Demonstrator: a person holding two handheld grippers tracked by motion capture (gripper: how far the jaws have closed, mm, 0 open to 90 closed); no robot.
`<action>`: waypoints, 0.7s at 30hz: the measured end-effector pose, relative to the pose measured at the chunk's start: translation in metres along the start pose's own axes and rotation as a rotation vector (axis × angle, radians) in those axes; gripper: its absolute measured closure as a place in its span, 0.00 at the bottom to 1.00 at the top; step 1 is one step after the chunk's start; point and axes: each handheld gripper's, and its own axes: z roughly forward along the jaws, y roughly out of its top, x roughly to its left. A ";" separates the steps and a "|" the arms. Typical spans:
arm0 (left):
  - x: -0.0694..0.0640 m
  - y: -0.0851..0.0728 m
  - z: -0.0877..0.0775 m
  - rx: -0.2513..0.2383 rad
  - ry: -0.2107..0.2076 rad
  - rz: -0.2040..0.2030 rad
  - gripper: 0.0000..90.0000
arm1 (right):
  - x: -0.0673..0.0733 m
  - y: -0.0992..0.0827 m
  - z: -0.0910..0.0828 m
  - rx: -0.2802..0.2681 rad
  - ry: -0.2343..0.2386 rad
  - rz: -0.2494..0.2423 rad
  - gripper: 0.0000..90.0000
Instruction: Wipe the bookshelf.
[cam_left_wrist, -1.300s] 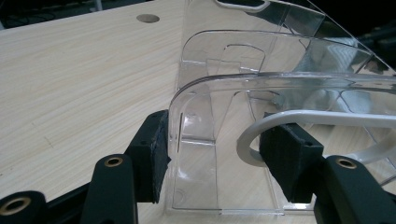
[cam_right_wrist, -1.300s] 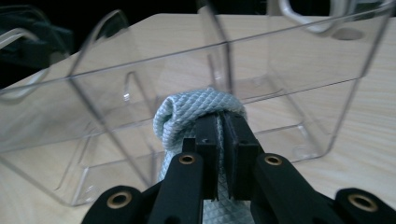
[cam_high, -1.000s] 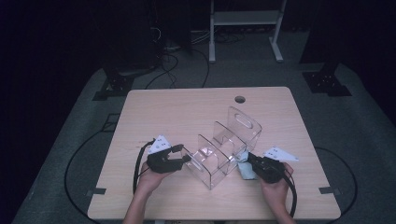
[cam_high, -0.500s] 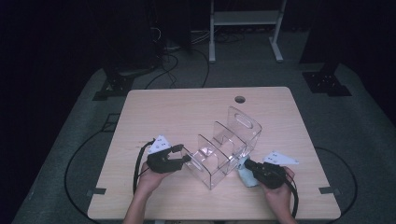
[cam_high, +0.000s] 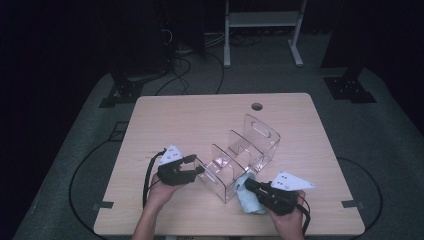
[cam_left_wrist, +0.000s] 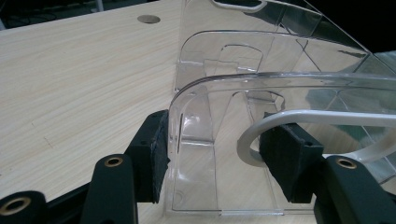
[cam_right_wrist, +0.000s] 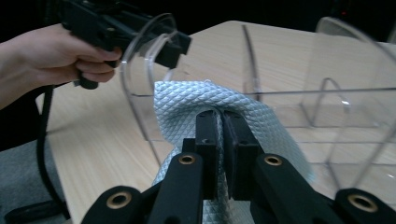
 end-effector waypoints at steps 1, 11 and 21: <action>0.000 0.000 0.000 0.000 0.000 0.001 0.48 | 0.002 0.000 0.002 0.003 0.008 -0.003 0.94; -0.001 0.000 0.001 0.000 -0.032 0.021 0.46 | -0.006 0.001 0.010 0.014 -0.022 0.003 0.94; -0.003 0.000 0.001 0.011 -0.071 0.054 0.48 | -0.018 0.002 0.006 0.016 -0.028 0.030 0.94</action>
